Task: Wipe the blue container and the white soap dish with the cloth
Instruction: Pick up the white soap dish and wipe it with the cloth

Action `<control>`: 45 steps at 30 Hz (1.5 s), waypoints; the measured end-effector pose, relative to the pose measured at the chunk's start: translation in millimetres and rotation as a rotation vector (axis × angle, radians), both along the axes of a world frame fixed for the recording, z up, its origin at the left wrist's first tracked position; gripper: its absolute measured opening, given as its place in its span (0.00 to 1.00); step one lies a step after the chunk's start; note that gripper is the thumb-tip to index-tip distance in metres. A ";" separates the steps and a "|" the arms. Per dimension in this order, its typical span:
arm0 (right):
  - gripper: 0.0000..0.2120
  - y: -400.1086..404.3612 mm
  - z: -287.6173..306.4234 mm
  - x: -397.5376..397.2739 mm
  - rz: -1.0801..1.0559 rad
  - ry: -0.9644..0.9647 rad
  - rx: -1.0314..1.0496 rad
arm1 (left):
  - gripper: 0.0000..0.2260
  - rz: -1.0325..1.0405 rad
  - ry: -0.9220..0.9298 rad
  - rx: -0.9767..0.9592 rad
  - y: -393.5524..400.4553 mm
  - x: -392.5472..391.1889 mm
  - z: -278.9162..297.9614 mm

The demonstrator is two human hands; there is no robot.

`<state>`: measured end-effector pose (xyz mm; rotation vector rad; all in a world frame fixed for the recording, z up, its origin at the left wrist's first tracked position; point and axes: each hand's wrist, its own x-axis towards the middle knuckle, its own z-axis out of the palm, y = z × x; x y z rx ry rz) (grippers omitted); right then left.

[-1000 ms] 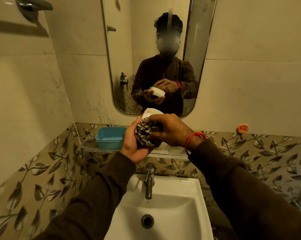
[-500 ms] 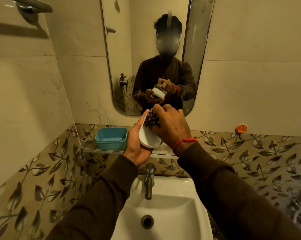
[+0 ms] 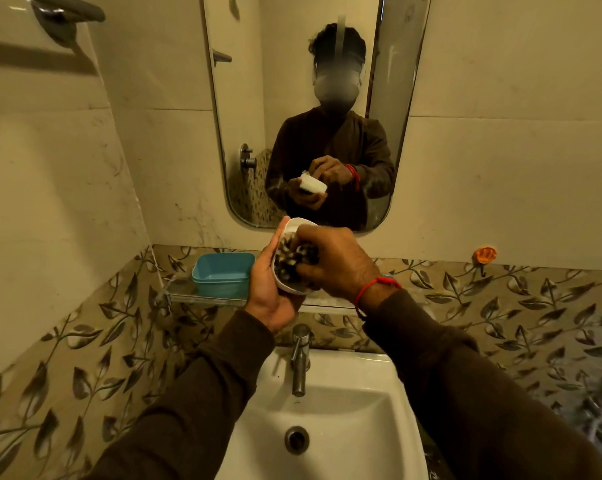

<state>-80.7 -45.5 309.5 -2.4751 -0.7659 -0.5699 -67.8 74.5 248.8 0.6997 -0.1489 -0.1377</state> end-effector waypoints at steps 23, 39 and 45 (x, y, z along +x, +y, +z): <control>0.11 -13.7 4.7 20.5 0.101 -0.114 -0.024 | 0.20 -0.042 0.030 -0.006 -12.9 5.7 0.9; 0.21 -8.2 -5.2 16.4 -0.031 -0.195 -0.396 | 0.18 0.109 -0.122 0.319 10.6 13.8 1.2; 0.16 -6.3 -4.0 11.6 0.178 0.101 -0.241 | 0.18 0.097 -0.097 0.187 12.0 13.5 3.3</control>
